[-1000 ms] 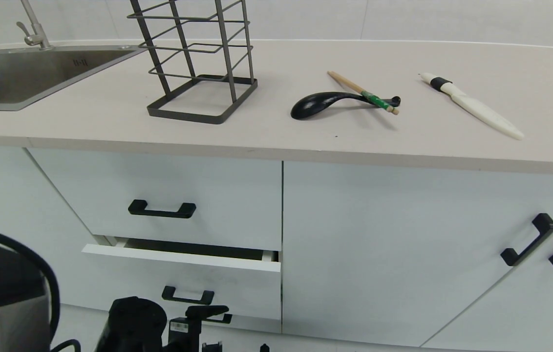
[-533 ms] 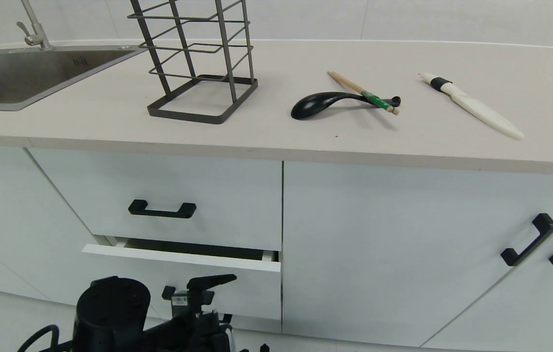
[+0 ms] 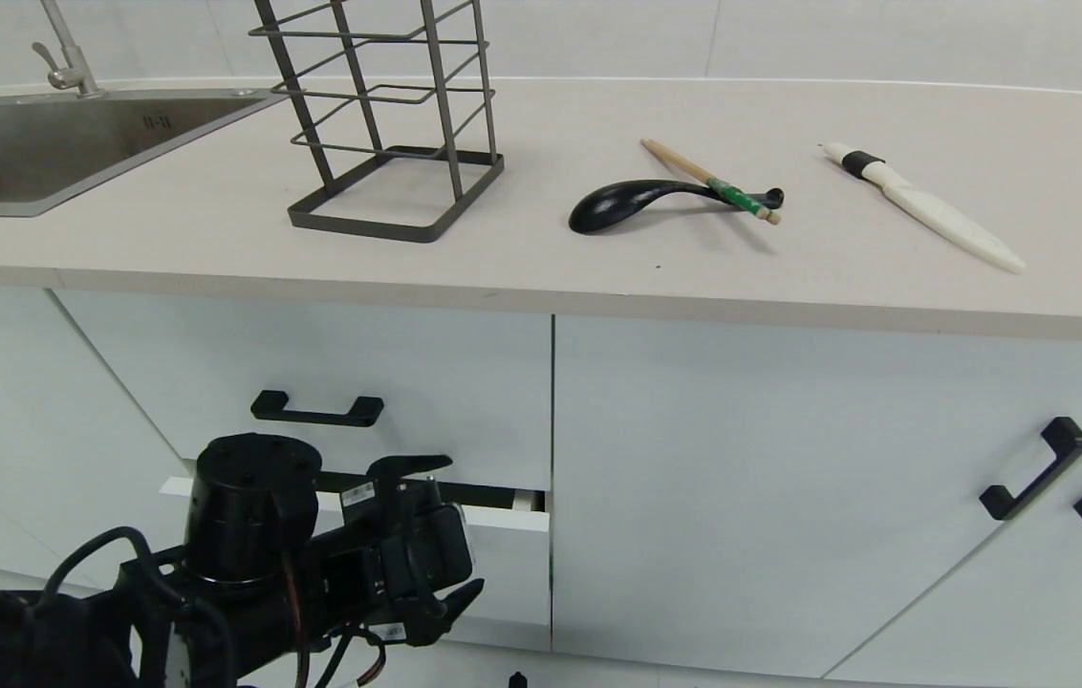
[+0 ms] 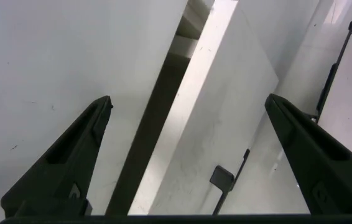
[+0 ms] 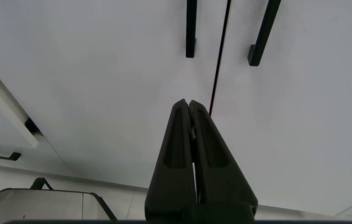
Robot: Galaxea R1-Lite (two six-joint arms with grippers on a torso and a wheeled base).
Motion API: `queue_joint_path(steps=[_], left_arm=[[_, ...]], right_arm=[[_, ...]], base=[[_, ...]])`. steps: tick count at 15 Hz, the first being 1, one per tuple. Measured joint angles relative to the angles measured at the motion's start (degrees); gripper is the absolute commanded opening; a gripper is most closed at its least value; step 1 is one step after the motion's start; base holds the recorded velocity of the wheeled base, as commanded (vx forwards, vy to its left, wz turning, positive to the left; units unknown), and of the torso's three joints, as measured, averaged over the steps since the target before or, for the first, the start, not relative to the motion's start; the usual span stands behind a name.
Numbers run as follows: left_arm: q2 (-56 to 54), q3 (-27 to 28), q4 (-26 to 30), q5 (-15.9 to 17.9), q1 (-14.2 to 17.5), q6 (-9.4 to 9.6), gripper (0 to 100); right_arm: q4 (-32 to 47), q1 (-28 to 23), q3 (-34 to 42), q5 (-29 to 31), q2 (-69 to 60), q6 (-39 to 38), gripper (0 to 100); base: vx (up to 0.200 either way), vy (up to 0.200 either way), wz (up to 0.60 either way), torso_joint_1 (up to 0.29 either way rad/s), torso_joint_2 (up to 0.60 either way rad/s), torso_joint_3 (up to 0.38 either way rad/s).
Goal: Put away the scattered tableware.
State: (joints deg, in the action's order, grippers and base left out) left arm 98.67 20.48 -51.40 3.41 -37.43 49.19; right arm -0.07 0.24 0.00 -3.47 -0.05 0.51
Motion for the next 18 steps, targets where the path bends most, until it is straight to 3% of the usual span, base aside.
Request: queue_joint_path(steps=[14, 18], left_arm=[[10.3, -1.0, -5.4, 0.0, 2.9, 0.24, 100], [8.5, -4.7, -4.6, 3.7, 1.8, 0.38, 100]], right_arm=[[0.0, 0.0, 0.0, 0.0, 0.0, 0.0, 0], [0.0, 0.0, 0.0, 0.0, 0.0, 0.0, 0]], base=[[0.0, 0.0, 0.0, 0.0, 0.0, 0.0], [0.0, 0.0, 0.0, 0.0, 0.0, 0.0]])
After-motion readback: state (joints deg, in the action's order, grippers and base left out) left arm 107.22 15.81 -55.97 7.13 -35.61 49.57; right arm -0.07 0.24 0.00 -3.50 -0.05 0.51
